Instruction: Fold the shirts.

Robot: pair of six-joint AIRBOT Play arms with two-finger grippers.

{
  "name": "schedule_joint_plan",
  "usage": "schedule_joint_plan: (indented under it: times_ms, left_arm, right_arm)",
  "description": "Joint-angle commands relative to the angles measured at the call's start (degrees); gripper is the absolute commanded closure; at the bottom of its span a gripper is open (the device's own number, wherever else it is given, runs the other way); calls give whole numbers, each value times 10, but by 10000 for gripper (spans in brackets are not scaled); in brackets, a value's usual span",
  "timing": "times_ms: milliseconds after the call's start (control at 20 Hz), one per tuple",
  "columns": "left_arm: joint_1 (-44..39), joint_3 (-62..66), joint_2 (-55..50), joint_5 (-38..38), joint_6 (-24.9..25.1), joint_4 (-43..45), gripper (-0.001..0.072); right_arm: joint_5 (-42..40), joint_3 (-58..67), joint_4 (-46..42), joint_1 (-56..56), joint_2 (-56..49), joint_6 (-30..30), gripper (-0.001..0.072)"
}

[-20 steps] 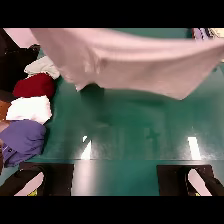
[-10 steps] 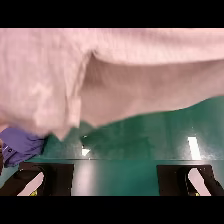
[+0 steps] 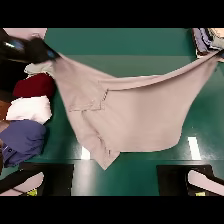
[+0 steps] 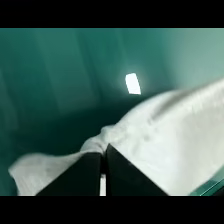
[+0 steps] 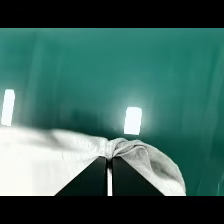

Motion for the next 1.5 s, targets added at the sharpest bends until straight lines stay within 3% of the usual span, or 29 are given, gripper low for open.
schedule_joint_plan:
  times_ms: [0, 300, 450, 650, 850, 1100, 1300, 1350, 1400, 1450]
  left_arm:
    - [0, -34, -118, 50, 33, 7, 685]
    - [0, -30, -202, 274, 124, -76, 685]
    - [0, -30, -204, 320, 155, -74, 684]
    - [0, -30, -204, 231, 171, -33, 685]
    - [0, -30, -204, 110, 167, 53, 686]
    - [0, -84, -204, 100, 132, 85, 684]
    - [0, -122, -204, 108, 115, 85, 681]
    - [0, -122, -204, 107, 98, 85, 534]
    - [0, -121, -204, 108, 83, 85, 212]
    - [0, -121, -204, 107, 70, 86, 101]
  right_arm:
    - [-19, -54, -47, 39, -106, 15, 698]
    - [-158, 35, -47, 30, -243, 0, 698]
    - [-208, 76, -49, 29, -267, -29, 698]
    - [-155, 72, -114, 32, -265, -48, 698]
    - [-133, -37, -167, 31, -217, -48, 699]
    - [-199, -175, -165, 40, -160, -49, 698]
    - [-213, -214, -144, 53, -158, -48, 696]
    - [-213, -216, -129, 53, -158, -48, 692]
    - [-211, -216, -116, 52, -158, -48, 582]
    - [-205, -212, -105, 51, -158, -48, 358]
